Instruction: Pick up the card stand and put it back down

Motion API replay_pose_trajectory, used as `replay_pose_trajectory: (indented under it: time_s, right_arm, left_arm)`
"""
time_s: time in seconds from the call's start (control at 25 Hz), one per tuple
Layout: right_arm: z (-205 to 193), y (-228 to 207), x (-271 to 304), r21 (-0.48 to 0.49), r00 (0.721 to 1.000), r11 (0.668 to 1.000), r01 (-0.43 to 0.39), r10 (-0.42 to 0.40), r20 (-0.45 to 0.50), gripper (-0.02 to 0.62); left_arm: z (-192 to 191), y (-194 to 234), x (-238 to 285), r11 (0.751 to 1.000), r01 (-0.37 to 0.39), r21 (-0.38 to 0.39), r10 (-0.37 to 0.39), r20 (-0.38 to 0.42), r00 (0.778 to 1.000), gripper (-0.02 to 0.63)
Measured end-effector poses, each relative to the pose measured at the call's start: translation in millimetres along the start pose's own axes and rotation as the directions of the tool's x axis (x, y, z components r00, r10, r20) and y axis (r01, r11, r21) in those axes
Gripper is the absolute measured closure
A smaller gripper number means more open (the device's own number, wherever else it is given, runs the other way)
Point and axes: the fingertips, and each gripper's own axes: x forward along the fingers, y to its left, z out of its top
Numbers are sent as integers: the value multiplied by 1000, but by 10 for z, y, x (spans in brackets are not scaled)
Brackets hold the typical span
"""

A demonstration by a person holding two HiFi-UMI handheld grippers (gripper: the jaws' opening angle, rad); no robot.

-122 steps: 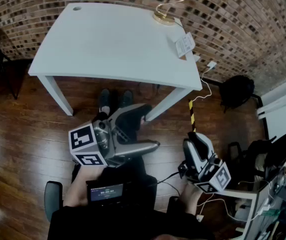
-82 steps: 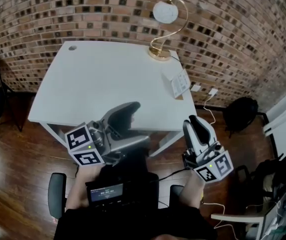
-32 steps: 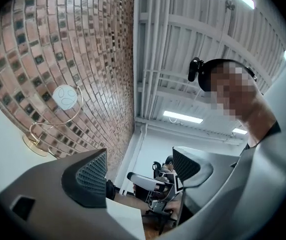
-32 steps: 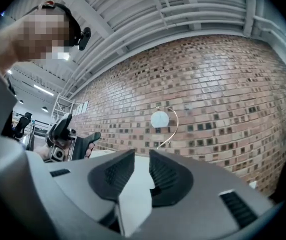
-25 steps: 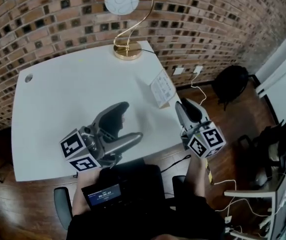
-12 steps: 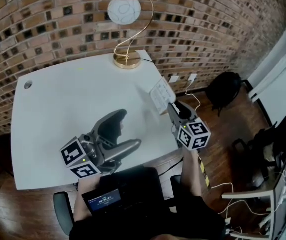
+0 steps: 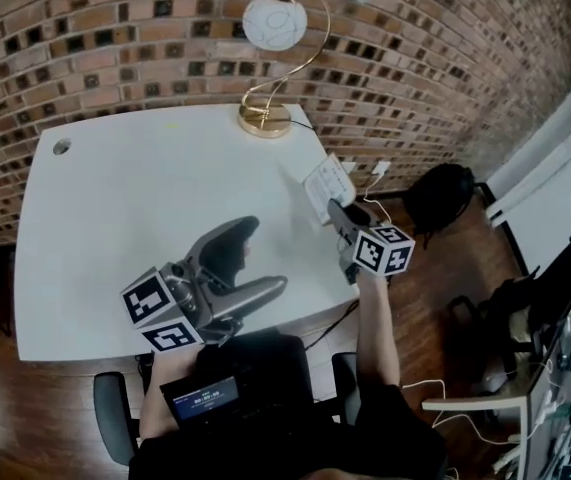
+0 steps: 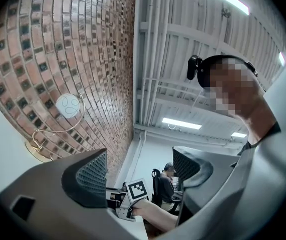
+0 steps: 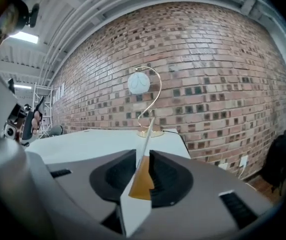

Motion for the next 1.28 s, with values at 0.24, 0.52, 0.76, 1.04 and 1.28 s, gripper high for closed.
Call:
replay_pose_trajectory:
  time_s: [0.24, 0.52, 0.76, 1.04, 1.28]
  right_arm:
    - [35, 29, 118, 46, 998, 997, -55, 54, 13, 549]
    - [220, 219, 66, 100, 989, 987, -125, 116, 93, 565]
    - [391, 483, 27, 142, 964, 962, -235, 211, 162, 565]
    - [565, 731, -15, 174, 920, 920, -352, 307, 243, 565]
    - [779, 972, -108, 188, 855, 860, -474, 399, 332, 566]
  left_arm:
    - [-66, 148, 19, 998, -35, -55, 34, -13, 999, 204]
    - [-148, 179, 106, 997, -40, -61, 37, -51, 998, 204]
    - [-132, 201, 14, 997, -51, -54, 49, -50, 998, 204]
    - [-88, 205, -73, 997, -67, -39, 65, -51, 997, 204]
    - [13, 157, -152, 996, -84, -21, 83, -38, 996, 204]
